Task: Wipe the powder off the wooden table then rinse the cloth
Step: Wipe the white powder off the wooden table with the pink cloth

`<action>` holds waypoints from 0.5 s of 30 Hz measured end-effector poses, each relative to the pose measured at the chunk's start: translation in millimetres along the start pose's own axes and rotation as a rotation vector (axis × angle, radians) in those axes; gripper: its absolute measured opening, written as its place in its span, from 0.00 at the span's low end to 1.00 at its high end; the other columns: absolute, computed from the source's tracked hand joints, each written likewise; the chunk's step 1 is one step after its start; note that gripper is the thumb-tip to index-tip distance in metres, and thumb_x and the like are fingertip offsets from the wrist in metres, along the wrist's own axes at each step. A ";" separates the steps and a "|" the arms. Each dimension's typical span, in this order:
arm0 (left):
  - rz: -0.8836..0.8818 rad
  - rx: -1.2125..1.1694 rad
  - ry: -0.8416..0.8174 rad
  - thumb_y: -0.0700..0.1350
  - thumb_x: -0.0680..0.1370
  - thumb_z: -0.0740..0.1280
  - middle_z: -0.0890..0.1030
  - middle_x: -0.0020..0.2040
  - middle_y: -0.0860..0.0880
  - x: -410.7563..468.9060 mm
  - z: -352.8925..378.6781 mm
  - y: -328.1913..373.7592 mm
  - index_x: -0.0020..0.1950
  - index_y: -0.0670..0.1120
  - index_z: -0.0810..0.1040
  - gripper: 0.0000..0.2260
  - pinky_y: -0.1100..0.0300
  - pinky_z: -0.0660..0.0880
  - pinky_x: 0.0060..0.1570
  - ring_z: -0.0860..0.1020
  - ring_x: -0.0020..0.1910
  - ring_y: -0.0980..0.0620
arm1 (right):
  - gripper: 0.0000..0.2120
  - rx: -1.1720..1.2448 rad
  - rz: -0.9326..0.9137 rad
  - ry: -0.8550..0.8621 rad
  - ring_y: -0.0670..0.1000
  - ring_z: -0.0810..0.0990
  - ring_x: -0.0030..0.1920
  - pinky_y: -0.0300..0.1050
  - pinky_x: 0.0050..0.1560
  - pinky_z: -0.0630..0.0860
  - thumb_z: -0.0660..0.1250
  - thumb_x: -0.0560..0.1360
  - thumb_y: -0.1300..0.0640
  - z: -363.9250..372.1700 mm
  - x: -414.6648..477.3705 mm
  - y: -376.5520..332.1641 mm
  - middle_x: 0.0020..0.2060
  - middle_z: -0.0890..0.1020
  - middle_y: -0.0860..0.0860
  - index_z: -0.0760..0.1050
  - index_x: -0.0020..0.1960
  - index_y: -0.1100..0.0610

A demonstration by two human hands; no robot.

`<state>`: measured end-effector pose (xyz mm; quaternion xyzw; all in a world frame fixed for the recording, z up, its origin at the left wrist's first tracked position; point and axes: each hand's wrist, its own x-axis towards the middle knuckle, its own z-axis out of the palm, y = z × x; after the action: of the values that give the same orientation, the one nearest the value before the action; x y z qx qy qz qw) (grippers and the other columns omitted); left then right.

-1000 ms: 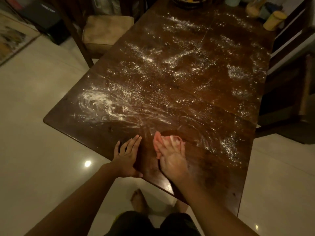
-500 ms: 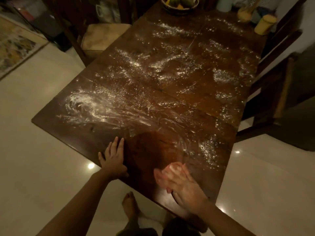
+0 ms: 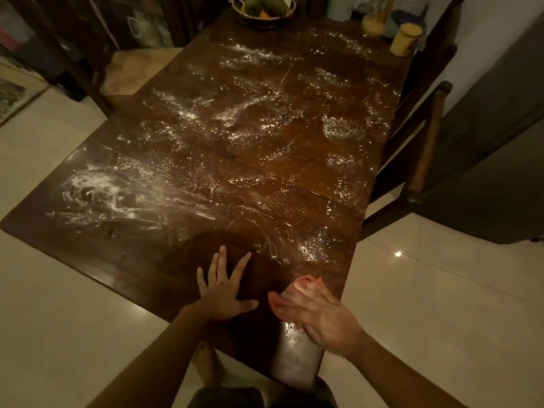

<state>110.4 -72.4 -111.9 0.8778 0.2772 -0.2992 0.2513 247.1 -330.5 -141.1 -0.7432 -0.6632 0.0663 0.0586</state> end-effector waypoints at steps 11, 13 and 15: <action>-0.046 -0.006 -0.053 0.71 0.67 0.68 0.15 0.64 0.49 -0.4 -2.5 5.1 0.72 0.71 0.29 0.51 0.34 0.32 0.69 0.23 0.70 0.49 | 0.31 0.133 0.224 -0.076 0.56 0.44 0.82 0.67 0.78 0.41 0.57 0.79 0.48 -3.9 25.1 3.4 0.82 0.51 0.43 0.53 0.81 0.39; -0.041 -0.017 -0.043 0.71 0.67 0.69 0.15 0.65 0.50 -0.7 -1.9 4.5 0.71 0.72 0.29 0.51 0.34 0.31 0.69 0.24 0.72 0.47 | 0.28 0.041 0.061 -0.065 0.55 0.49 0.82 0.65 0.78 0.43 0.58 0.80 0.47 -6.6 4.1 15.3 0.81 0.55 0.43 0.58 0.79 0.38; -0.025 -0.033 -0.039 0.71 0.67 0.69 0.15 0.65 0.50 -0.6 -2.0 3.6 0.71 0.72 0.29 0.51 0.34 0.30 0.69 0.23 0.71 0.48 | 0.29 -0.078 0.165 -0.055 0.58 0.53 0.81 0.68 0.77 0.47 0.56 0.81 0.46 -8.3 -5.3 29.8 0.81 0.56 0.48 0.56 0.81 0.40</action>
<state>113.0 -74.0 -109.1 0.8640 0.2882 -0.3148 0.2672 277.1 -339.1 -138.0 -0.7948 -0.6033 0.0656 0.0059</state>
